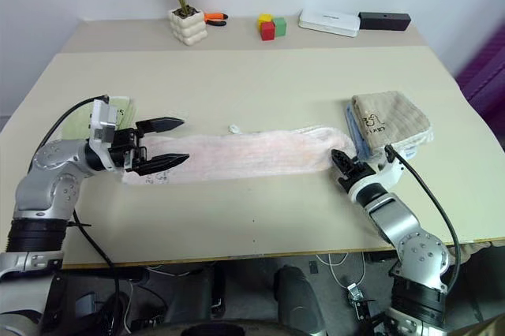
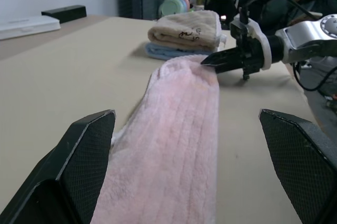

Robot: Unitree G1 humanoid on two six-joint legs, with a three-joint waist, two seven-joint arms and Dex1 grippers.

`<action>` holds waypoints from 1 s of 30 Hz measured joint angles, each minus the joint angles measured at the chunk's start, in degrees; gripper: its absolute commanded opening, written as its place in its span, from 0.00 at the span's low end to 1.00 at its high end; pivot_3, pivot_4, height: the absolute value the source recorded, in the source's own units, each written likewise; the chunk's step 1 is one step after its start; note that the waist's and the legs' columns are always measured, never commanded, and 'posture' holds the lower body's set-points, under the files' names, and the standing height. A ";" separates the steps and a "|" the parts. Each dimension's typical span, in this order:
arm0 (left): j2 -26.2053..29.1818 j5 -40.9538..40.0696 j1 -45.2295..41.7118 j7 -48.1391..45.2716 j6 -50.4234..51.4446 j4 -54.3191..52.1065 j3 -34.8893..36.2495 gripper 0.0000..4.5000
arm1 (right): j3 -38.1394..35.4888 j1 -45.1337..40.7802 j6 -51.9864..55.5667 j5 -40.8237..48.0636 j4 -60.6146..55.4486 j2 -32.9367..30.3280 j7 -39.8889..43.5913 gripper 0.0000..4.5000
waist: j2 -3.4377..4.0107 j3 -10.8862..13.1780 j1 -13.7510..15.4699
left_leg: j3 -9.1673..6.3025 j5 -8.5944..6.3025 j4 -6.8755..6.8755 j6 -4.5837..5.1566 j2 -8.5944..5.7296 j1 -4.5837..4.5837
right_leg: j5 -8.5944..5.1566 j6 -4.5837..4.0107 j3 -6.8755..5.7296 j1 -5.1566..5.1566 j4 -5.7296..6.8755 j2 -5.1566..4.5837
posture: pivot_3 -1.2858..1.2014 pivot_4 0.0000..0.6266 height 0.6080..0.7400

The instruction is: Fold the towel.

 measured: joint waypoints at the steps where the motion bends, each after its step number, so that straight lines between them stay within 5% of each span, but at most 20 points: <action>1: 0.00 -0.05 0.05 0.15 0.06 -0.05 0.00 1.00 | 0.13 0.00 -0.01 -0.26 0.07 0.00 0.03 0.01 | -0.05 -0.03 0.01 | 0.00 0.00 0.00 0.00 0.00 0.00 | 0.00 0.00 0.00 0.00 0.00 0.00 | 0.52 0.24 0.96; 9: 0.20 -0.09 0.53 0.44 0.23 -0.04 0.03 1.00 | 2.00 2.07 1.00 -1.22 -1.89 -1.63 3.62 0.01 | -0.04 -0.03 0.11 | 0.01 -0.01 -0.02 0.01 0.00 -0.02 | 0.00 -0.01 0.00 -0.03 -0.01 0.00 | 0.52 0.24 0.96; 18: -0.29 -0.07 -0.66 0.70 -0.53 1.40 0.02 1.00 | 7.36 3.96 0.22 -12.50 -9.97 -15.27 17.97 0.01 | 0.03 0.02 0.28 | 0.01 -0.01 0.00 0.02 -0.02 -0.04 | -0.01 -0.01 0.00 -0.04 -0.03 -0.01 | 0.52 0.24 0.96; 30: 0.91 -0.14 -0.73 1.06 -1.30 2.19 0.74 1.00 | 19.45 -6.03 -4.75 -27.32 -14.28 -15.46 26.35 0.01 | 0.03 0.03 0.26 | 0.02 -0.02 0.01 0.03 -0.02 -0.06 | 0.00 0.00 0.00 -0.07 -0.02 0.00 | 0.52 0.24 0.96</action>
